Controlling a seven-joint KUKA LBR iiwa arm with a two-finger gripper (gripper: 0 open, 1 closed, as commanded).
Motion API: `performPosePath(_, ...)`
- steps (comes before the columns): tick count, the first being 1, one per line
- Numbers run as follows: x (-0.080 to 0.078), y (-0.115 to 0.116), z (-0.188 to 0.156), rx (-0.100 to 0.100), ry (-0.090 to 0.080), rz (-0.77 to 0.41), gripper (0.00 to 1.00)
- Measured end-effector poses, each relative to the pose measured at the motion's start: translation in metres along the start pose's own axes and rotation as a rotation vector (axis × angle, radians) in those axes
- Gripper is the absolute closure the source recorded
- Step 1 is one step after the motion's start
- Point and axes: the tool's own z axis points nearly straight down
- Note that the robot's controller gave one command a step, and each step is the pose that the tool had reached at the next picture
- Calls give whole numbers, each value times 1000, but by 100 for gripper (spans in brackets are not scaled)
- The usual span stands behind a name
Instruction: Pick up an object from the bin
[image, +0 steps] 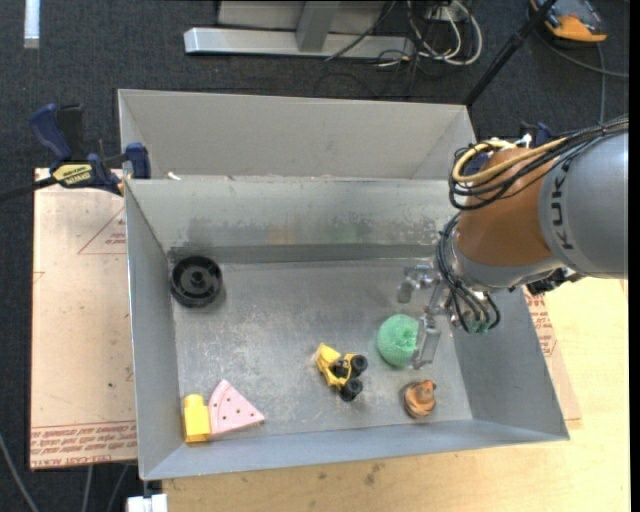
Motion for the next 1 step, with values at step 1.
performPosePath(1, 27, -15, 17, 0, -3, 147, 100)
